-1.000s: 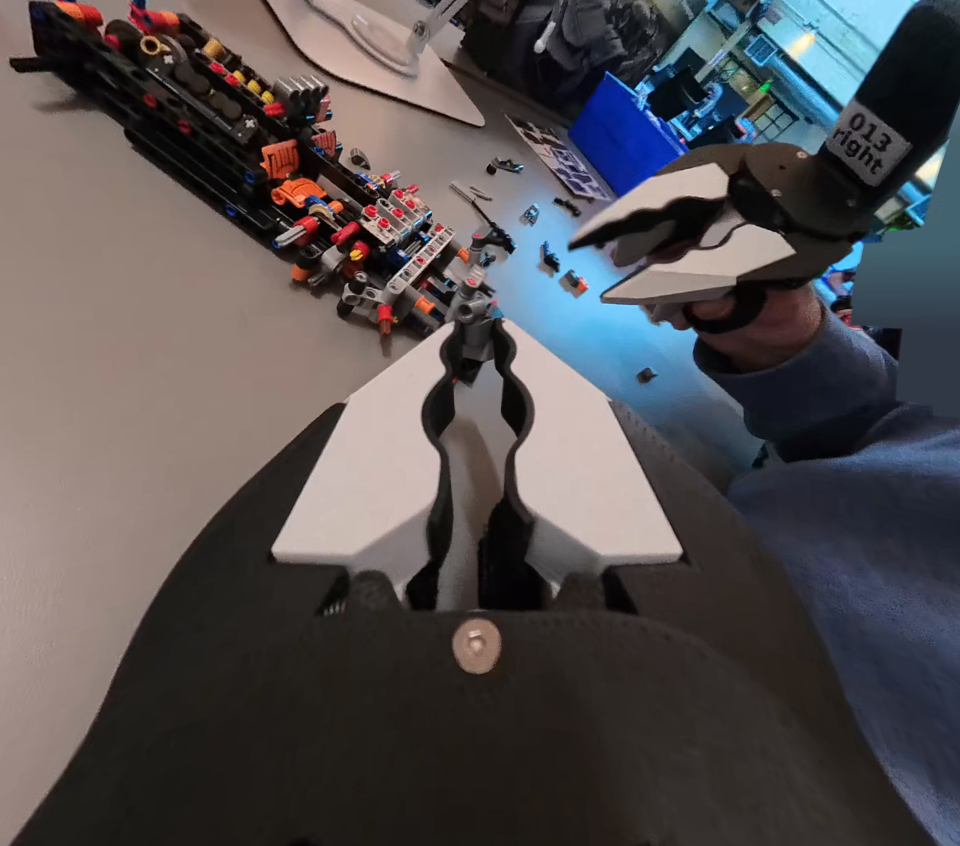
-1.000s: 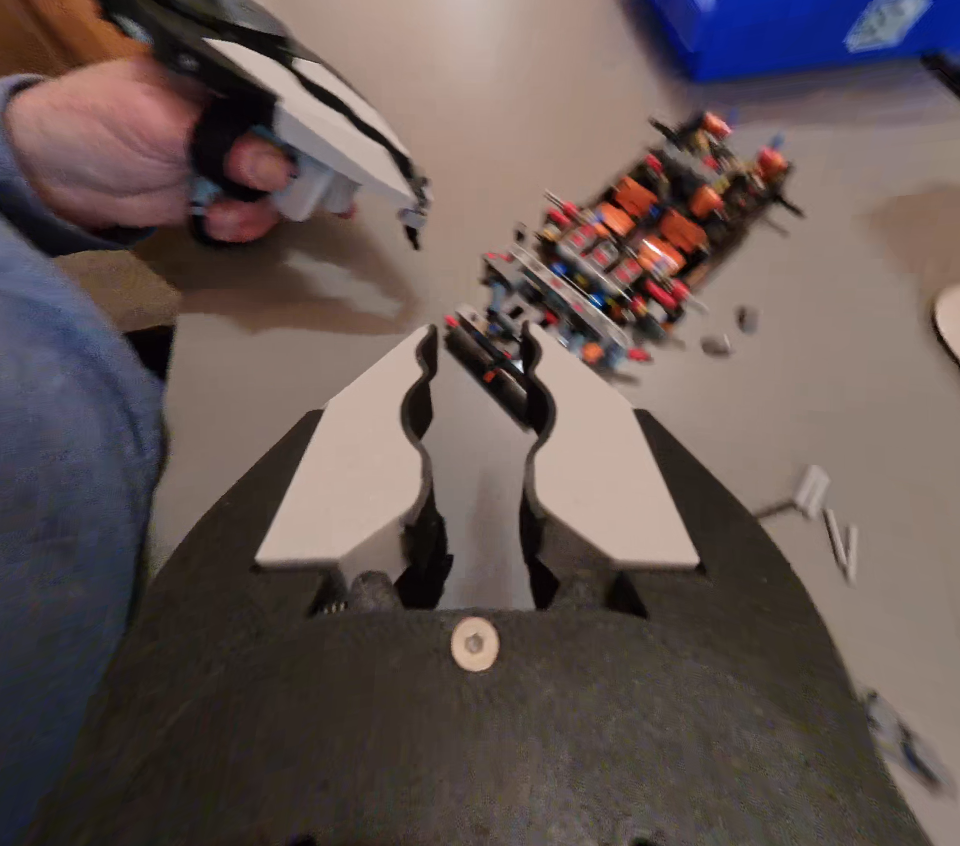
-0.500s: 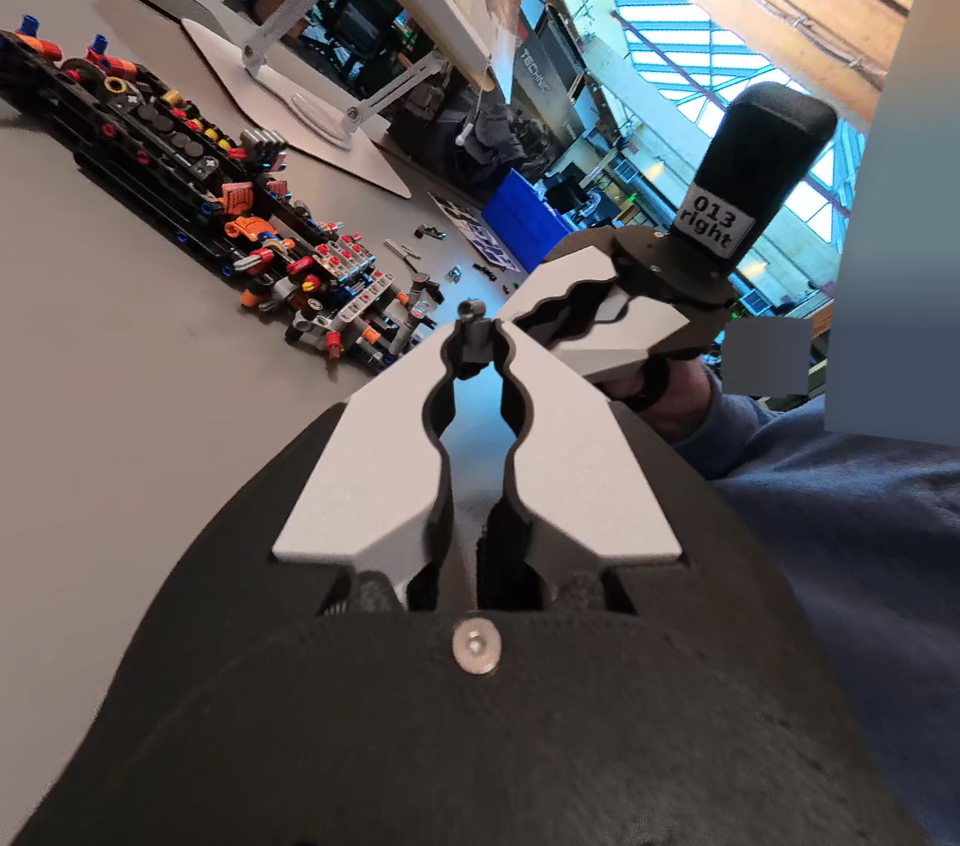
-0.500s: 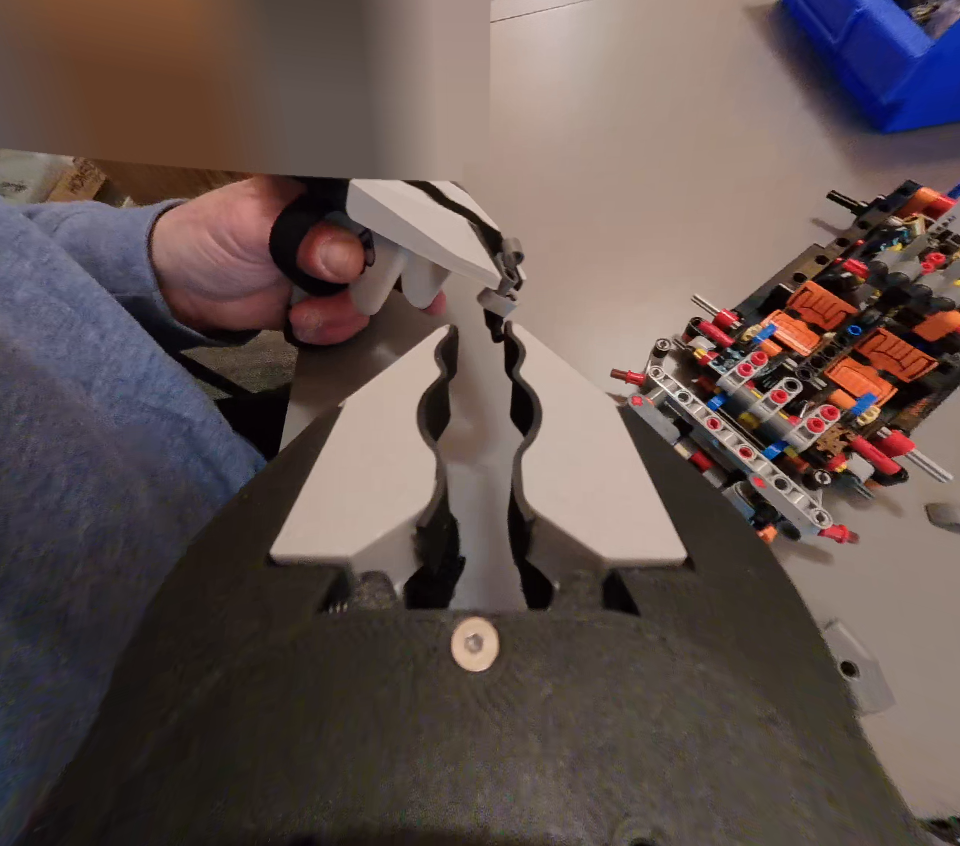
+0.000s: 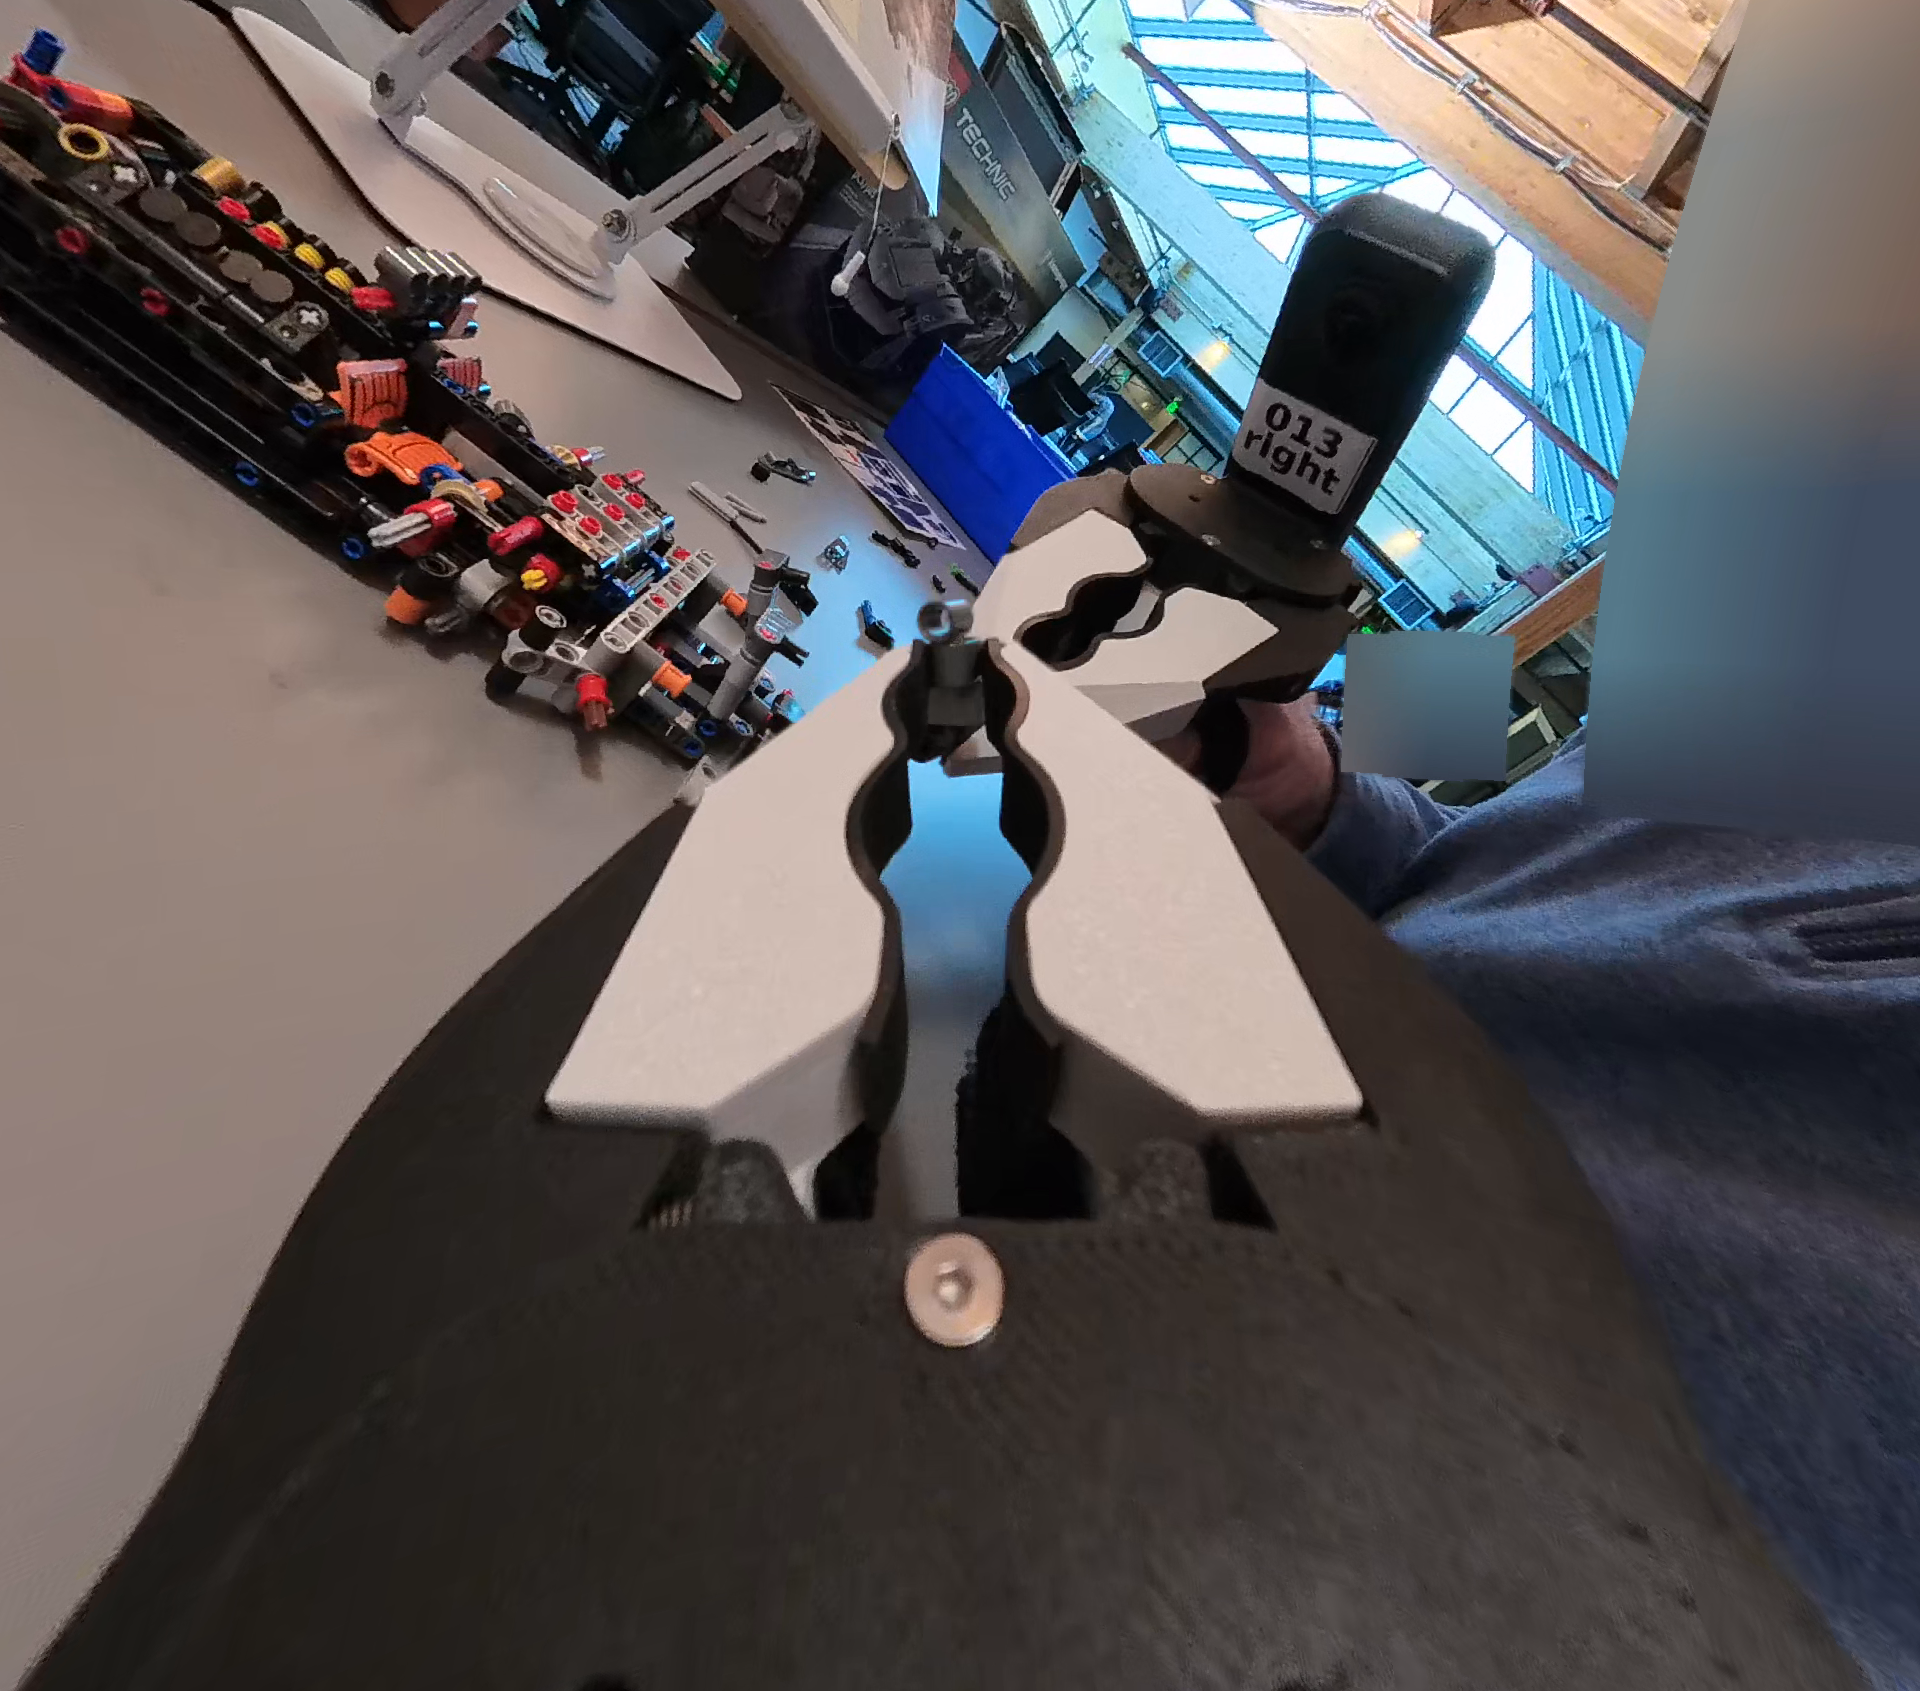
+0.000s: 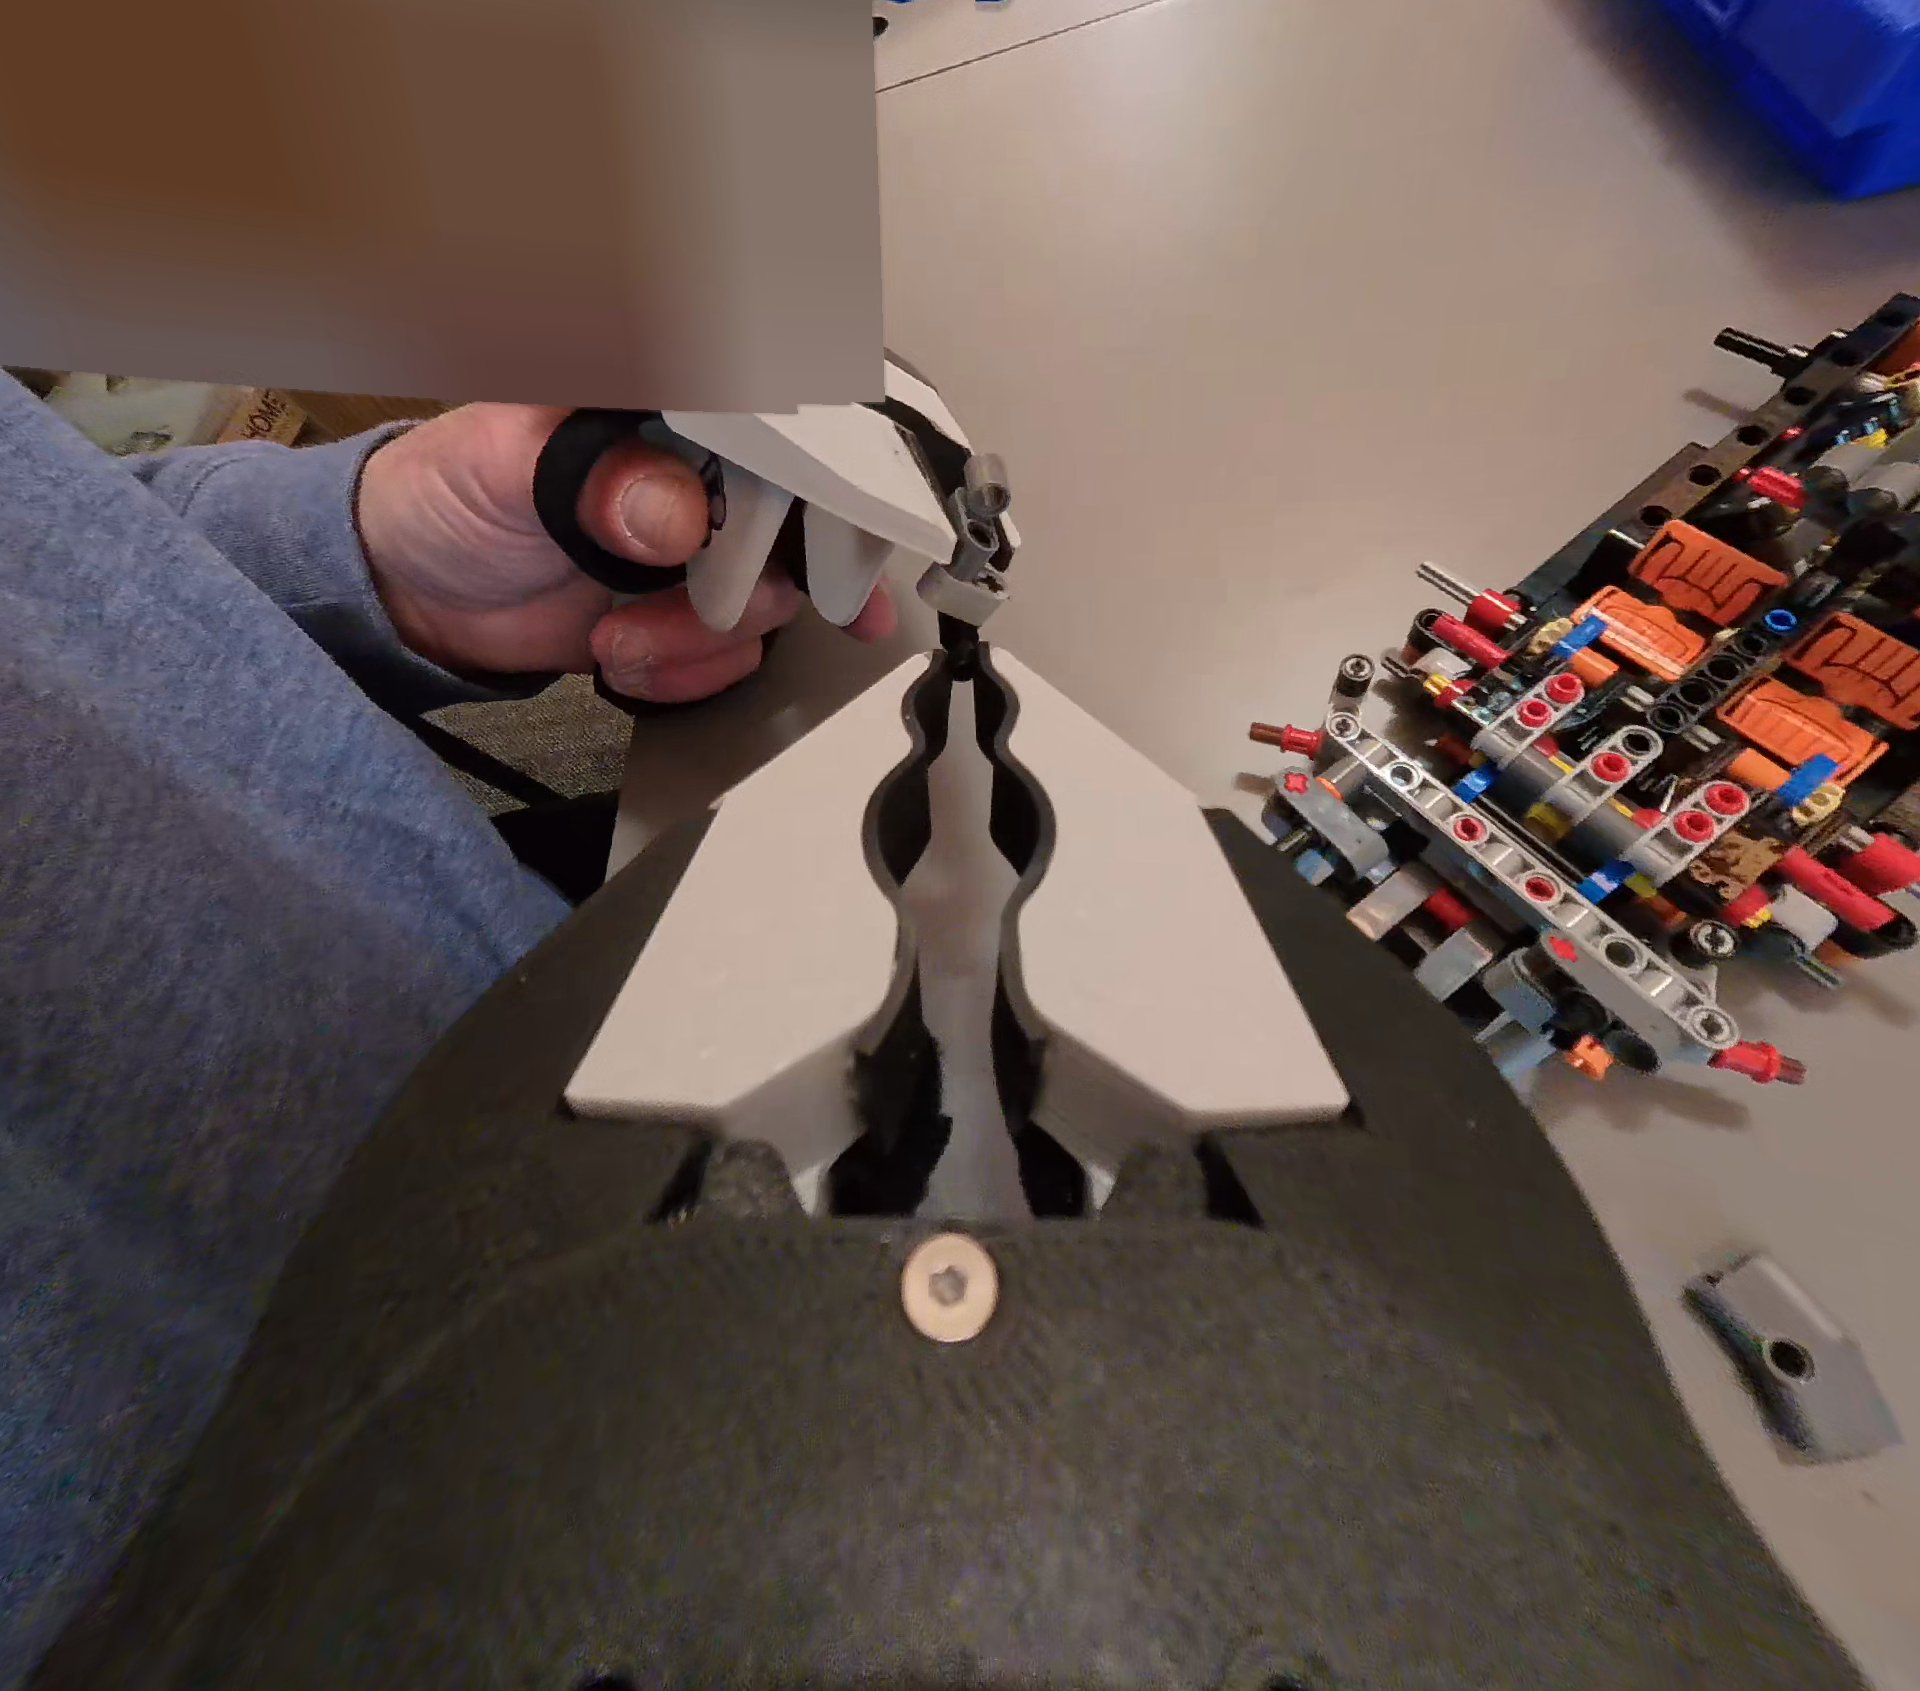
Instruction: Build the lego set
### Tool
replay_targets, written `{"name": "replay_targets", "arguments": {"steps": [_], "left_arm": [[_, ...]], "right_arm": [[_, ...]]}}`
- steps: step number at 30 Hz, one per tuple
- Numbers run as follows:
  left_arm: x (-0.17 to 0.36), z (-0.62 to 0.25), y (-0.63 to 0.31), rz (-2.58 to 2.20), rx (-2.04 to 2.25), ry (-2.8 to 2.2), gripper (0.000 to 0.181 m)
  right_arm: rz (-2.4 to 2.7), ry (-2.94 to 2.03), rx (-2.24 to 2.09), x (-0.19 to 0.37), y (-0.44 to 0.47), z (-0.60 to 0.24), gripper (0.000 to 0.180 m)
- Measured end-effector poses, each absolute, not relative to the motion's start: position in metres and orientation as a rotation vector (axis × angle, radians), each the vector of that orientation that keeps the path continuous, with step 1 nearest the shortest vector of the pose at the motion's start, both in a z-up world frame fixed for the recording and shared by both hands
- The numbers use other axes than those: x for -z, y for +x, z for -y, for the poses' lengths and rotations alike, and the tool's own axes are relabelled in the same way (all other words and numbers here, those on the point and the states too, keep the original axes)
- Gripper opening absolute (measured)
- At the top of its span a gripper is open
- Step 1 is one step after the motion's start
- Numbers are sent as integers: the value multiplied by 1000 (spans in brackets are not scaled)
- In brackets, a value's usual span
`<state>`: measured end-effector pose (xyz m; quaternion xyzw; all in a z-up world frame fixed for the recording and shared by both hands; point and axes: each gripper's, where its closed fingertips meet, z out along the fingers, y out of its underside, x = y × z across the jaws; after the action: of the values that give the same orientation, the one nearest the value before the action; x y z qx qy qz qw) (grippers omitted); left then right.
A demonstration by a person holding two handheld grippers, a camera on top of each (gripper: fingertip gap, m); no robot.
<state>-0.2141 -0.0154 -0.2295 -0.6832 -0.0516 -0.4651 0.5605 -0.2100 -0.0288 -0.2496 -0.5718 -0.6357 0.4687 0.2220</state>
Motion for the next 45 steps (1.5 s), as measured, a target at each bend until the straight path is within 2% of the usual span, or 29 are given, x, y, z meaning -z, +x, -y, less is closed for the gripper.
{"name": "replay_targets", "arguments": {"steps": [7, 11, 42, 43, 45], "left_arm": [[230, 27, -219, 51, 1008, -1691, 18], [233, 33, -219, -4, 1010, -1728, 18], [253, 32, -209, -132, 915, -1869, 12], [253, 31, -210, -117, 912, -1870, 12], [255, 27, -214, -77, 878, -1882, 12]], "right_arm": [[1809, -1557, -1385, 249, -207, 33, 2], [1864, -1525, -1513, 247, -206, 42, 2], [2151, -1323, -1111, 264, -206, 37, 3], [2141, -1336, -1111, 264, -207, 36, 5], [2109, -1382, -1090, 265, -208, 29, 21]]}}
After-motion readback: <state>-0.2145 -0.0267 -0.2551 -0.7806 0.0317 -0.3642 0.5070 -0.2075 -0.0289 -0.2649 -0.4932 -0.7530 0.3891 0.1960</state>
